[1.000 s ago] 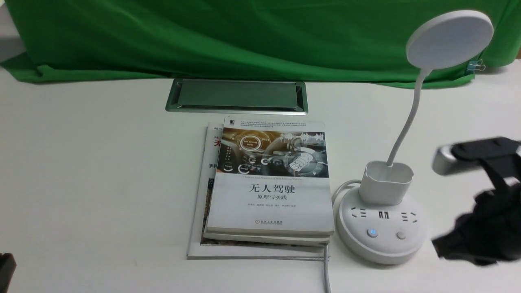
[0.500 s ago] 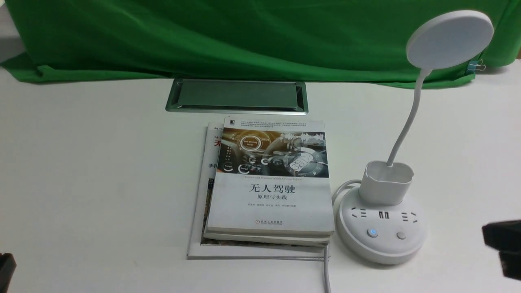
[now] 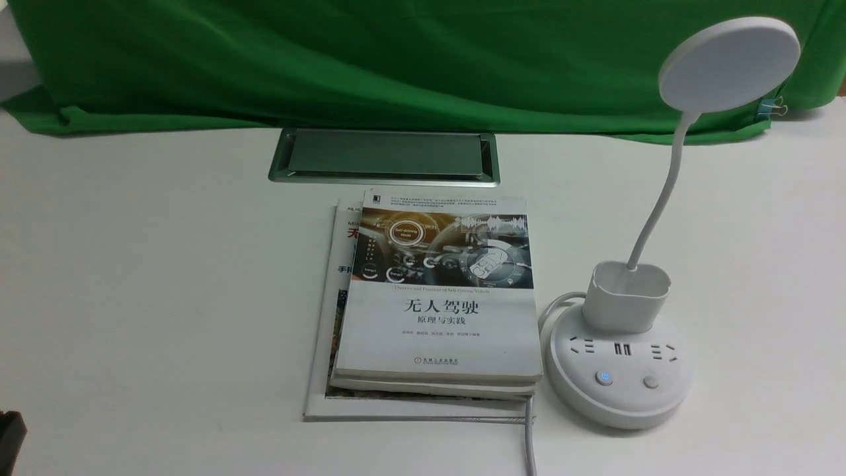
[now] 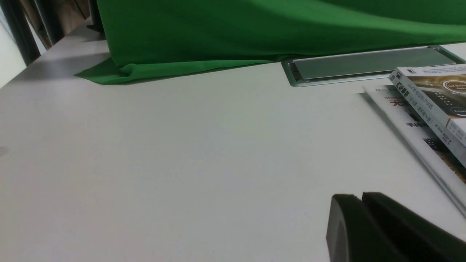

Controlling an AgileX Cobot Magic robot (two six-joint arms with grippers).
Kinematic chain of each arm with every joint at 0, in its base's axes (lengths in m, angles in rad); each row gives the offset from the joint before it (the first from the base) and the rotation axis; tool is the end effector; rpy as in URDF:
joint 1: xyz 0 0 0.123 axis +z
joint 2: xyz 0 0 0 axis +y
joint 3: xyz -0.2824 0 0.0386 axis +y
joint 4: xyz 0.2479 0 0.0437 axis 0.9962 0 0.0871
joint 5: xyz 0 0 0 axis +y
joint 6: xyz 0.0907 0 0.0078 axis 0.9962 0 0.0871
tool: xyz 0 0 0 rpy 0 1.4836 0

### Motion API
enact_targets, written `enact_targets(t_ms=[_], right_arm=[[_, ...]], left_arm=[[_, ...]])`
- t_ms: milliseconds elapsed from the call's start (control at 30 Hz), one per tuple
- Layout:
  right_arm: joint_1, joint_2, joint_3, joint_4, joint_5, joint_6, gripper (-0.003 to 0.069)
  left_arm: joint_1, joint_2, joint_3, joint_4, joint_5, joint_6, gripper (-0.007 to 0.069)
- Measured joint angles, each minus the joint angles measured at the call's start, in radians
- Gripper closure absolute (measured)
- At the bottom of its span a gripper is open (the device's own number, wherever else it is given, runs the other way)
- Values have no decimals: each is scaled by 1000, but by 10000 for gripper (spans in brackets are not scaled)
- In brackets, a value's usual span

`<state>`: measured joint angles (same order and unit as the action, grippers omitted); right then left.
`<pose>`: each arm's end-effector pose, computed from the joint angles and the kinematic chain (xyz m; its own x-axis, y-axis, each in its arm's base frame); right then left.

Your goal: Turn off the desk lamp on the white desktop by hand.

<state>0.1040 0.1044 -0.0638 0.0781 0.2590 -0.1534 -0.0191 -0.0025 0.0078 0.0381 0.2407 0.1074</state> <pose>0.0611 0.0082 0.2052 -0.1987 -0.0990 -0.9750 -0.1391 0.9877 -0.0719 0.0555 -0.0002 0.1888 -0.1548 0.1469 -0.9770 0.0328 0.9891 0.1435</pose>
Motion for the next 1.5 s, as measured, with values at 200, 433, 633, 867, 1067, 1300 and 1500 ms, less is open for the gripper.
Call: enact_targets(t_ms=[200, 433, 633, 867, 1067, 1300, 1500], right_arm=[[-23, -101, 71, -3, -11, 1, 618], [-26, -103, 71, -7, -16, -1, 618], [-26, -103, 71, -8, -17, -2, 618], [-26, -103, 71, -8, -17, -2, 616], [-26, -103, 71, -8, -18, -2, 616], [-26, -103, 71, -8, -18, -2, 612], [-26, -103, 71, -8, -18, -2, 610]], left_arm=[[0, 0, 0, 0, 0, 0, 605], [0, 0, 0, 0, 0, 0, 605], [0, 0, 0, 0, 0, 0, 605], [0, 0, 0, 0, 0, 0, 605], [0, 0, 0, 0, 0, 0, 605], [0, 0, 0, 0, 0, 0, 605], [0, 0, 0, 0, 0, 0, 605]])
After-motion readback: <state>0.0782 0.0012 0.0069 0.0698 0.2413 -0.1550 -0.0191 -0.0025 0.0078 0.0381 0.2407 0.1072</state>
